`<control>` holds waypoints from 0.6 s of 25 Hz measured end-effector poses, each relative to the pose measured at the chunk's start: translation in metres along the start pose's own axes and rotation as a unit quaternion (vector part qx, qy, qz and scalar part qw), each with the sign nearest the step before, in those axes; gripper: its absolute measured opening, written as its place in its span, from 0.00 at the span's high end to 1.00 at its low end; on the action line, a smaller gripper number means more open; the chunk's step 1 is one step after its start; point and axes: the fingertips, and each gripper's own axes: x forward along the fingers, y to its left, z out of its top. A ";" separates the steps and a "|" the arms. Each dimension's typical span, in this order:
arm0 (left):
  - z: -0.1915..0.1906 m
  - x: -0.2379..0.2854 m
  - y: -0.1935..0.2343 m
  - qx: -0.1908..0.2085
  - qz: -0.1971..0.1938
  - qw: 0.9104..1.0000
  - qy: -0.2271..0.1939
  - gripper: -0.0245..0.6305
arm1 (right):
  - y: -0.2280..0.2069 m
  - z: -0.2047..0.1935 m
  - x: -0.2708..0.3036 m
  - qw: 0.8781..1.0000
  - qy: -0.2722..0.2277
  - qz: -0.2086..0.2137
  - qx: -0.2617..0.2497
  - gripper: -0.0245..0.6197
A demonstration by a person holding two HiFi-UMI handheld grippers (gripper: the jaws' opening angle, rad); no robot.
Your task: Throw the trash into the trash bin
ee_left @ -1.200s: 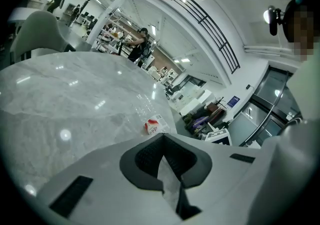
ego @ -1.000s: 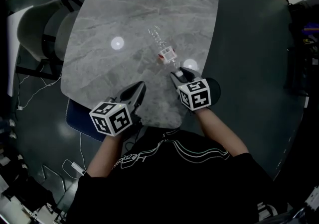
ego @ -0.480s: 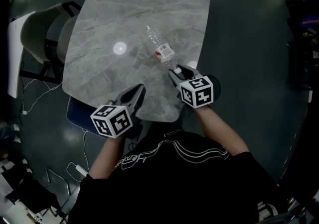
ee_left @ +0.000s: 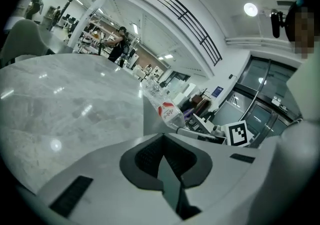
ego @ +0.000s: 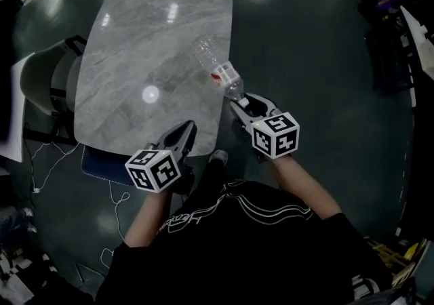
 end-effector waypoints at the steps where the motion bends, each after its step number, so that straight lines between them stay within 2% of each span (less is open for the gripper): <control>1: -0.003 0.005 -0.011 0.009 -0.011 1.000 0.003 0.95 | -0.006 0.002 -0.017 1.000 -0.014 -0.012 0.003 0.69; 9: -0.034 0.024 -0.124 0.070 -0.089 0.993 0.015 0.95 | -0.039 0.002 -0.164 0.991 -0.106 -0.083 0.027 0.69; 15: -0.060 0.034 -0.207 0.120 -0.136 0.983 0.024 0.95 | -0.061 -0.007 -0.267 0.977 -0.158 -0.136 0.041 0.69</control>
